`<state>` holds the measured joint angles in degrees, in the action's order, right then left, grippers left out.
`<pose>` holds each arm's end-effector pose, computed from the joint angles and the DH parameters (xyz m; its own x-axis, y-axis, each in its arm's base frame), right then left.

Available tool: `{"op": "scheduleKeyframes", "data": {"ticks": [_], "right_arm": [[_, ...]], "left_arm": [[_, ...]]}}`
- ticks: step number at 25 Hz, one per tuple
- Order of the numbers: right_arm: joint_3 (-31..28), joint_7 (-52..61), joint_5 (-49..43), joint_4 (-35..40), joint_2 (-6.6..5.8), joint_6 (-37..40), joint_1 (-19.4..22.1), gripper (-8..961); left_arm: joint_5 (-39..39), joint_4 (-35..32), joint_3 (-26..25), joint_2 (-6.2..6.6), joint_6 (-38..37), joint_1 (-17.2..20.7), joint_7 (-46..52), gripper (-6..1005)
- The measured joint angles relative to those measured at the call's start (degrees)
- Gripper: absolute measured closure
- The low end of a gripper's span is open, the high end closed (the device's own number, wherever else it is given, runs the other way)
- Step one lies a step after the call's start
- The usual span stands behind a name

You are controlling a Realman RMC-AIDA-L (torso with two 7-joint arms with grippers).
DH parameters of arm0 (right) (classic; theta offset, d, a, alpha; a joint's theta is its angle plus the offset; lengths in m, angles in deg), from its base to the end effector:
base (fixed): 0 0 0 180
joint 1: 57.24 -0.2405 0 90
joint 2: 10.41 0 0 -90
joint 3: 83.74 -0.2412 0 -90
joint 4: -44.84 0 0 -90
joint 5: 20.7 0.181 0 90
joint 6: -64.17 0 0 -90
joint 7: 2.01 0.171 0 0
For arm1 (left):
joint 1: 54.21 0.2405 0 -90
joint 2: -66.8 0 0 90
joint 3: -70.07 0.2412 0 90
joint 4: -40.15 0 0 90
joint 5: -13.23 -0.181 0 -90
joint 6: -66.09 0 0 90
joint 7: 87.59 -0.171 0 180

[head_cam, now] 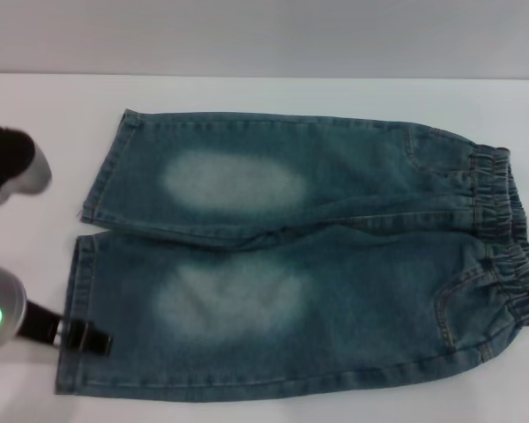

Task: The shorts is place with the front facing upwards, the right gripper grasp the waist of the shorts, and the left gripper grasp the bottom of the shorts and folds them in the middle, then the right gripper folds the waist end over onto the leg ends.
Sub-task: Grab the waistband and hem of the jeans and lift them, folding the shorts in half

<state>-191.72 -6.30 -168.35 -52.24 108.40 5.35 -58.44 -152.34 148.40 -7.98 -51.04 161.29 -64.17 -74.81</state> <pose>0.2897 0.2992 0.0924 0.3056 -0.6775 -0.6691 -0.8458 0.1296 -0.5175 -0.2285 0.2386 0.0040 0.3245 0.9434 0.0690 0.6751 -0.1799 -0.7155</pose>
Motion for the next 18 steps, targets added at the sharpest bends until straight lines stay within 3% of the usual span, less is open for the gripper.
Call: {"op": "scheduleKeyframes", "data": {"ticks": [10,18], "right_arm": [[0.04,-1.15,0.10,1.33,-0.05,0.05,-1.53,164],[0.25,-1.53,0.10,1.37,-0.12,0.00,-1.79,166]], "left_arm": [[-0.03,-6.07,3.84,-0.07,2.06,-0.47,2.49,196],[-0.02,-6.73,4.26,-0.11,0.67,-1.71,2.77,213]]}}
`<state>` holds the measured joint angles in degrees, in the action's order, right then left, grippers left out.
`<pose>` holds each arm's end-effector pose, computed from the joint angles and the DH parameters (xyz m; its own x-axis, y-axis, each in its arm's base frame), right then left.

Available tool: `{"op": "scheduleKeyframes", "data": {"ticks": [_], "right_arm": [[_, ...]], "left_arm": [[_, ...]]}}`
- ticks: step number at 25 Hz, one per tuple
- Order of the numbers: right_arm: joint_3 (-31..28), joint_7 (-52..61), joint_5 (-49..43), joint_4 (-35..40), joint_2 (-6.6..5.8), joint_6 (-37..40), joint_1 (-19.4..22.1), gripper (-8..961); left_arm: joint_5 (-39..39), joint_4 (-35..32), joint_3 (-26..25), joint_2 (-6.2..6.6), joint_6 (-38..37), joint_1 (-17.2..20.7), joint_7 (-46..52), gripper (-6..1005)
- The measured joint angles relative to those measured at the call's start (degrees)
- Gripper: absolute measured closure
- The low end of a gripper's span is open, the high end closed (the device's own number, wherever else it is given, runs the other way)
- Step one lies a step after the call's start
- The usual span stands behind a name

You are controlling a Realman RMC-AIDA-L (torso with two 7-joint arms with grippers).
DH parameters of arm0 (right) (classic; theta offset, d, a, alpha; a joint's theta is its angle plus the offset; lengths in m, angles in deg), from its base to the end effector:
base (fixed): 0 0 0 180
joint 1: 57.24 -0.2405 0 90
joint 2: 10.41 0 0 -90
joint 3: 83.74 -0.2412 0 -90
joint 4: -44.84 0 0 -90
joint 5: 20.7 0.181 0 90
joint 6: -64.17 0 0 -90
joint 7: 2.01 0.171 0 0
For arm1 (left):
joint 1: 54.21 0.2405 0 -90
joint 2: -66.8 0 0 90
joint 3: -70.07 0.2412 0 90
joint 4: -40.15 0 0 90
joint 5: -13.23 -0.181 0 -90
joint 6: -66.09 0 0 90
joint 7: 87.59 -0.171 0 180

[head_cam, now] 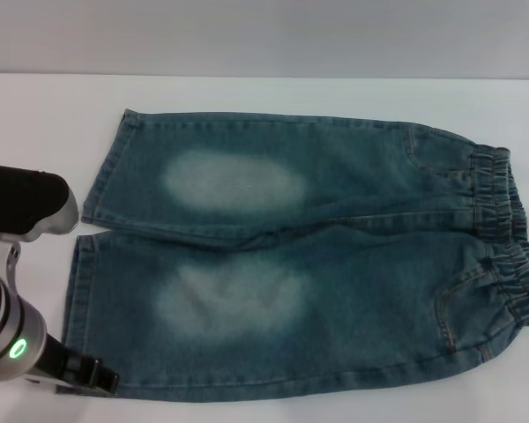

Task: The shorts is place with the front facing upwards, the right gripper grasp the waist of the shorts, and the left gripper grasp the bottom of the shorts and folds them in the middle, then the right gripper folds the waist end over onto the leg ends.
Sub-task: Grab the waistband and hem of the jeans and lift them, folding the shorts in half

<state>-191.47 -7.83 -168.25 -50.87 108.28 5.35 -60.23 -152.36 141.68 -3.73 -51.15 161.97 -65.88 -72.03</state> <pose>0.2853 0.3064 0.0879 0.3334 -0.6858 -0.6469 -0.8421 0.0918 -0.5314 -0.2415 0.2272 -0.0164 0.2508 0.9677 -0.0246 0.6586 -0.1892 -0.7283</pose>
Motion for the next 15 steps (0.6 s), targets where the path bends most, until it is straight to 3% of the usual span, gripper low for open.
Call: {"op": "scheduleKeyframes", "data": {"ticks": [15], "right_arm": [[-0.12,-1.00,-0.01,0.01,0.05,-0.06,0.00,170]], "left_arm": [[0.32,-3.67,0.40,-0.20,-0.74,-3.75,0.13,244]]}}
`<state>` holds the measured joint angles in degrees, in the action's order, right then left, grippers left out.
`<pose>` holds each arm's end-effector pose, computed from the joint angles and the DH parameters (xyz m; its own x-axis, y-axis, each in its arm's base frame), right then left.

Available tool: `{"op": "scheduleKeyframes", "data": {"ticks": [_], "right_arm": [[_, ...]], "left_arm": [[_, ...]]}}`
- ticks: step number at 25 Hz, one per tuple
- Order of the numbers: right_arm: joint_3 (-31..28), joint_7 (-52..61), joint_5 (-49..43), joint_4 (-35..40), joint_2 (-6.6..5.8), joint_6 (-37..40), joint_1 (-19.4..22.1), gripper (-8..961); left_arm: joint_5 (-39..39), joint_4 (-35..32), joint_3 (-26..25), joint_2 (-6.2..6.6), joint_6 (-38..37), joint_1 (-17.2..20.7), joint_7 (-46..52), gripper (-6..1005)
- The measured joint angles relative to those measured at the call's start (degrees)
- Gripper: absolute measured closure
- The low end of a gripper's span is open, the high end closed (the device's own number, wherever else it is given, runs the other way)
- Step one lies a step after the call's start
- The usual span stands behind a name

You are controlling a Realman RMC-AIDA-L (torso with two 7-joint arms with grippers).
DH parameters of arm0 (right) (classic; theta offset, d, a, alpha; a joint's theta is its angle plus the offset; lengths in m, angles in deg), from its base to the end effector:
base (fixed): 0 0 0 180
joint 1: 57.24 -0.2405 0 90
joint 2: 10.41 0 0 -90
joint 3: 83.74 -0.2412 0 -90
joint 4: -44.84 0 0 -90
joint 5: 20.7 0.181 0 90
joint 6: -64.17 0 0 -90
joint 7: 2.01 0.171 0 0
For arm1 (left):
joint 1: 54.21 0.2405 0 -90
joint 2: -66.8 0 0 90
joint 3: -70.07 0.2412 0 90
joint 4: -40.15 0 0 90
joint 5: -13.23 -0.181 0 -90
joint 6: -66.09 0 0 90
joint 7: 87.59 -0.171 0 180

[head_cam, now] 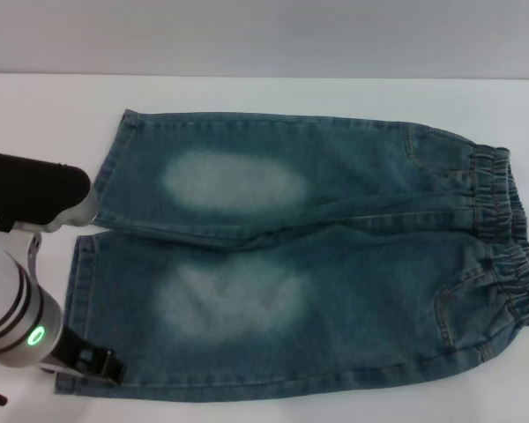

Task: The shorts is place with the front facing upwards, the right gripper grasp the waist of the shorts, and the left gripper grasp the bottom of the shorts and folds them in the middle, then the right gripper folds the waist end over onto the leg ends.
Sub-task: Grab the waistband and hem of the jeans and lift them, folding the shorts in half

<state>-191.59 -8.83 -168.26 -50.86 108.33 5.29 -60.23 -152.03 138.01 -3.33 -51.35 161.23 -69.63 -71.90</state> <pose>0.2856 0.3062 0.0881 0.3463 -0.6874 -0.6385 -0.8366 0.0817 -0.5417 -0.2370 0.2381 -0.0232 0.2705 0.9613 -0.0513 0.6461 -0.2208 -0.7306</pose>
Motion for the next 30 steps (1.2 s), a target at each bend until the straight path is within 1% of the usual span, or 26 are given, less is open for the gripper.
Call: {"op": "scheduleKeyframes", "data": {"ticks": [8,14,19,21,26,30], "right_arm": [[-0.09,-0.07,0.04,0.00,-0.02,0.08,0.29,172],[-0.73,-0.43,0.08,-0.05,-0.08,-0.13,0.49,174],[-1.14,-0.55,0.09,-0.24,-0.04,-0.24,0.53,175],[-1.31,-0.56,0.21,-0.38,-0.03,-0.33,0.55,176],[-1.39,-0.67,2.13,-0.60,-0.17,-1.31,0.72,177],[-1.11,-0.72,2.71,-0.51,-0.02,-2.64,0.71,178]], "left_arm": [[-0.19,-0.34,-0.03,0.01,0.78,-1.92,0.06,261],[-0.22,-0.67,0.06,0.09,1.19,-2.23,0.03,490],[-0.22,0.70,-0.10,0.12,1.98,-2.44,-0.04,688],[-0.22,1.28,-0.11,0.11,2.39,-2.66,-0.04,941],[-0.24,3.51,-0.15,0.11,3.33,-3.19,-0.15,1001],[-0.24,3.64,-0.16,0.12,3.42,-3.59,-0.37,998]]}}
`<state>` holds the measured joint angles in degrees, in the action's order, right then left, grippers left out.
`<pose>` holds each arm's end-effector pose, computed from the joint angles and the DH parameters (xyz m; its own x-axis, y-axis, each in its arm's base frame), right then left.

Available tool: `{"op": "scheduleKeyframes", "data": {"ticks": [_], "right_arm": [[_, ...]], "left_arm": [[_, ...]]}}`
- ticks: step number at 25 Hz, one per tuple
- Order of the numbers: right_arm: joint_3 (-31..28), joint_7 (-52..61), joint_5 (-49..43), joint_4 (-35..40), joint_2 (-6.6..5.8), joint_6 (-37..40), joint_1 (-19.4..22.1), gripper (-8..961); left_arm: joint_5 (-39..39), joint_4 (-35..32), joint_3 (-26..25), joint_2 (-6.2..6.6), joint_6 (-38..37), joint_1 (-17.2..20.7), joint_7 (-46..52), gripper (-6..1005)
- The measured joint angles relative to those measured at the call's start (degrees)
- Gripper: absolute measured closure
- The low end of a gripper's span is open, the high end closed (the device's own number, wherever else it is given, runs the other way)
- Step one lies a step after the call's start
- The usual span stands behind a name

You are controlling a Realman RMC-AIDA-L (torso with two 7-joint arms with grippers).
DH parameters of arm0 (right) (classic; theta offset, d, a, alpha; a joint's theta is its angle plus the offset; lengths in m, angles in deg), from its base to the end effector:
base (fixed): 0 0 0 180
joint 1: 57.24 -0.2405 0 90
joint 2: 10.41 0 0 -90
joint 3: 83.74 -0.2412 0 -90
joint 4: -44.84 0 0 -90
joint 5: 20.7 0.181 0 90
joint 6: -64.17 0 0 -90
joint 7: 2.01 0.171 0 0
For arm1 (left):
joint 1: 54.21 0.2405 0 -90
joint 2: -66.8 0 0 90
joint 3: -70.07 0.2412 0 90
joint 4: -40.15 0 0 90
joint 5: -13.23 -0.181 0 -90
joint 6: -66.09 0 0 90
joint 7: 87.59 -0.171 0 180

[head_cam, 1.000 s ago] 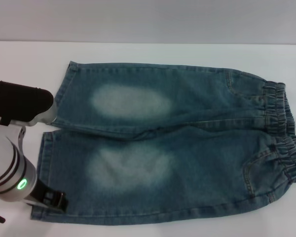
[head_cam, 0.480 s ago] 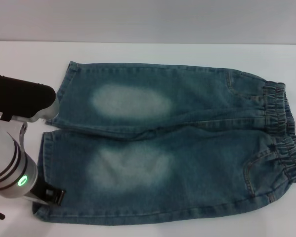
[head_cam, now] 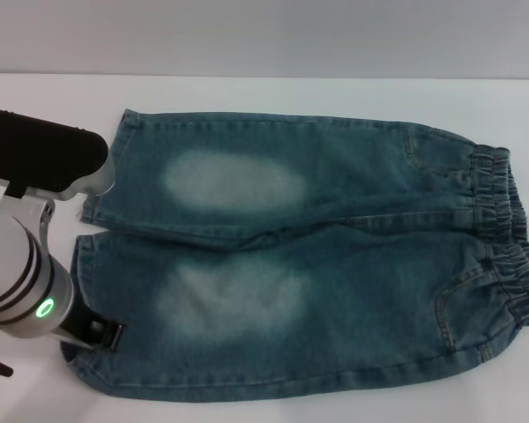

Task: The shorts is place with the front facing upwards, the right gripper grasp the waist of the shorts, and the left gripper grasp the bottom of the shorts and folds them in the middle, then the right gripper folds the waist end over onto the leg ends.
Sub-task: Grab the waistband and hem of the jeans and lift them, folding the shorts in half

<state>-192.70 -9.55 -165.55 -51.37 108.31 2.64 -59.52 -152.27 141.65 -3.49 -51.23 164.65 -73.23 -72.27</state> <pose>0.2856 0.2991 0.0859 0.3114 -0.7067 -0.6353 -0.8573 0.0794 -0.5086 -0.2140 0.2489 -0.0157 0.3451 0.9365 -0.0627 0.6193 -0.2774 -0.7345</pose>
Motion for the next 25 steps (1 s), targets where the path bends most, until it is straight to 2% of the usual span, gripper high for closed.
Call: {"op": "scheduleKeyframes", "data": {"ticks": [12,25], "right_arm": [[1.11,-1.19,4.05,0.33,0.05,-7.51,0.69,181],[5.52,-1.20,6.93,4.07,0.18,-7.62,2.36,185]], "left_arm": [[0.00,-0.12,-0.09,0.04,-0.27,-0.79,-1.09,987],[0.00,-0.70,-0.09,0.07,-0.34,-1.25,-2.46,976]]}}
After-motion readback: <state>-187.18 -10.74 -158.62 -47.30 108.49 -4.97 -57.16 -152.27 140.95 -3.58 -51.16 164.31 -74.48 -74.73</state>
